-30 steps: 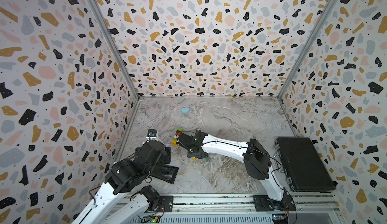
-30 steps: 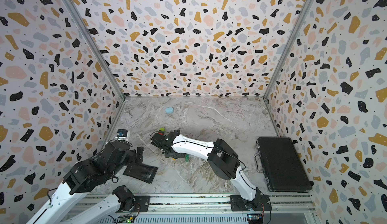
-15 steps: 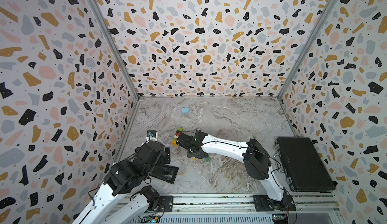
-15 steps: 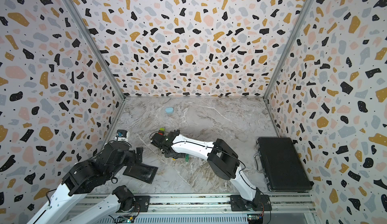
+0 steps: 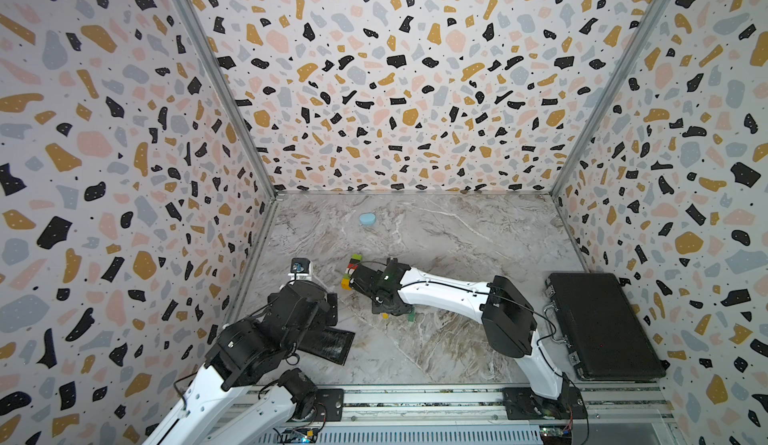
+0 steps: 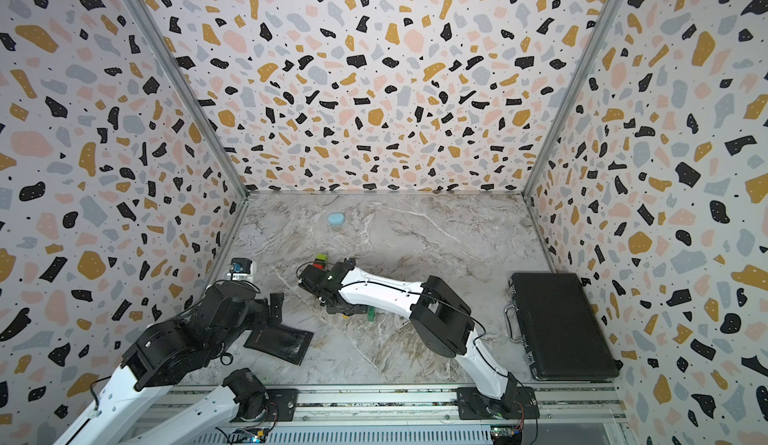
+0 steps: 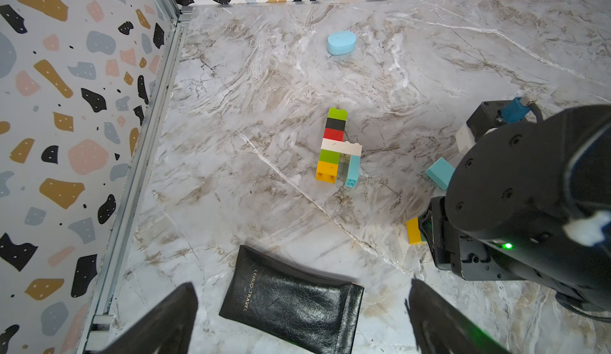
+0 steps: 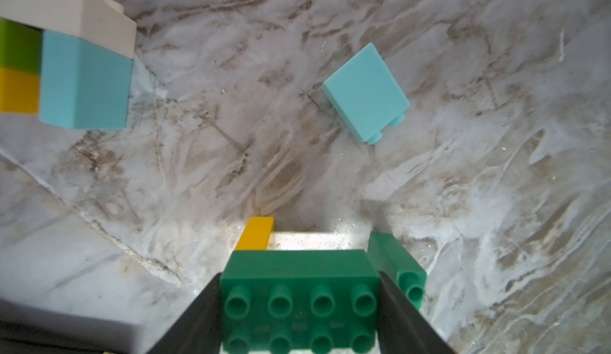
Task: Assemble the letter h with lego
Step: Assemble the lego brick with the lego brick, then pick up the lego brick from the center of the board.
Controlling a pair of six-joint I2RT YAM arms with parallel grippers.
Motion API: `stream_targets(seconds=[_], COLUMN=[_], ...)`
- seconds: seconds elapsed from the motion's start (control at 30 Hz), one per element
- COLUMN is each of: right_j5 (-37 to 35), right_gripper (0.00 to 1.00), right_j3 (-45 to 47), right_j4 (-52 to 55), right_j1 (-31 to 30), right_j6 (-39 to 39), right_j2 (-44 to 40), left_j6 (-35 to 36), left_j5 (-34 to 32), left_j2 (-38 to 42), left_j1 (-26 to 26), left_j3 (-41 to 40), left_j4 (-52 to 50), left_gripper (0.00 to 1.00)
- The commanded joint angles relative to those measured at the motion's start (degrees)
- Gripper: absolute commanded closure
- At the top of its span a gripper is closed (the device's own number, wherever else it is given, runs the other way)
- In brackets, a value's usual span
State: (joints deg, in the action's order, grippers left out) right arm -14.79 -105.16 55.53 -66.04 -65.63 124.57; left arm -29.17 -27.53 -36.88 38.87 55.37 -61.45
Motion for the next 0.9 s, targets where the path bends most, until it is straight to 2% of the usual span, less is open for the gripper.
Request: stream_targets(seconds=[0.0, 0.27, 0.87], right_j5=[0.15, -1.81, -4.43], right_gripper=[1.0, 1.0, 1.0], right_j3=[0.37, -1.94, 3.19], right_j4=[5.12, 6.7, 4.86], right_j1=[-0.88, -1.54, -1.47], right_j6=[0.94, 1.42, 0.89], right_j2=[2.19, -0.86, -8.55], left_j6=[0.08, -0.06, -0.03], left_j5=[-0.86, -0.94, -0.95], left_j2=[0.41, 0.38, -0.16], left_j1=[0.28, 0.72, 1.32], left_j3=[-0.53, -0.53, -0.62], left_j4=[1.07, 1.07, 1.16], left_gripper=[0.01, 0.01, 0.01])
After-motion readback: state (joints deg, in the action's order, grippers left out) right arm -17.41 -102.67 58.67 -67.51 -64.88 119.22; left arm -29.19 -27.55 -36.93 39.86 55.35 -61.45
